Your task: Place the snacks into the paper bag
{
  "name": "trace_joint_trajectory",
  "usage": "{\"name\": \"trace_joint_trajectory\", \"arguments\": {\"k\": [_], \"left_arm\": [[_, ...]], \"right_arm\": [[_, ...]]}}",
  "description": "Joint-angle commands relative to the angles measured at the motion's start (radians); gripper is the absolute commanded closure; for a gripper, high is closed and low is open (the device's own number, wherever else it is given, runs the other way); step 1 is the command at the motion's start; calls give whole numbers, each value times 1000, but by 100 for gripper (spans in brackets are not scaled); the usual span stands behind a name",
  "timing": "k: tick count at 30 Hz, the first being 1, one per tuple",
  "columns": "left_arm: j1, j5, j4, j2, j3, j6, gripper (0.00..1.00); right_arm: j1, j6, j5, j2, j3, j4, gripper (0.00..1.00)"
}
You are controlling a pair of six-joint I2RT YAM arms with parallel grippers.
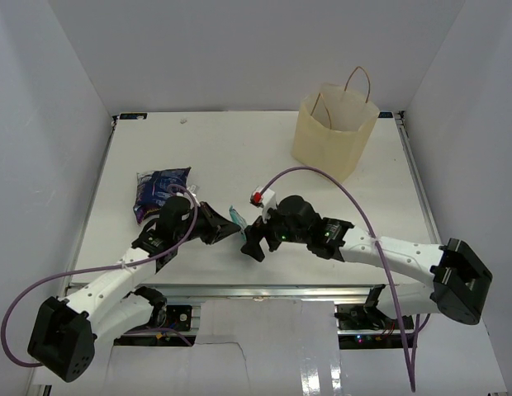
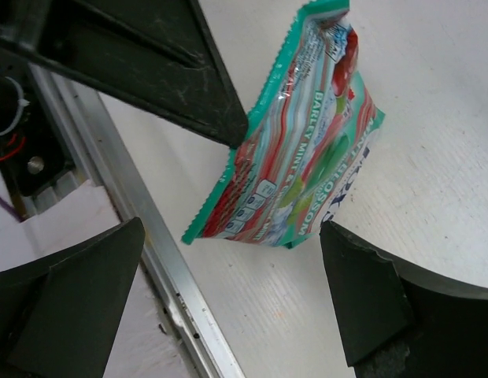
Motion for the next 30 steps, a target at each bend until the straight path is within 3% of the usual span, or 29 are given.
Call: {"name": "trace_joint_trajectory", "arguments": {"k": [1,9,19,22,23,24,25,27,30], "left_arm": [[-8,-17,31,8,41,-8,96],[-16,-11,66,34,50,-11,96],[-27,-5,86,54,71,-14,95],[-27,-19,80,37,78,-15,81],[-27,-27,73,19,81,-15,75],[-27,-39,57,9,94,-9,62],[-27,-62,21,0,105,0,57],[-27,-85,-22,-27,142,36,49],[-27,-137,-151,-67,191,116,44]], "right_arm": [[16,-13,112,63,22,56,2],[23,-95,246,136,43,108,10],[23,-147,185,200,78,130,51],[23,-180,171,197,77,130,63],[21,-190,168,196,75,128,66],[19,-191,168,188,72,127,69],[18,-190,166,183,71,123,74],[9,-245,157,167,71,113,80],[-22,-280,131,142,71,93,91]]}}
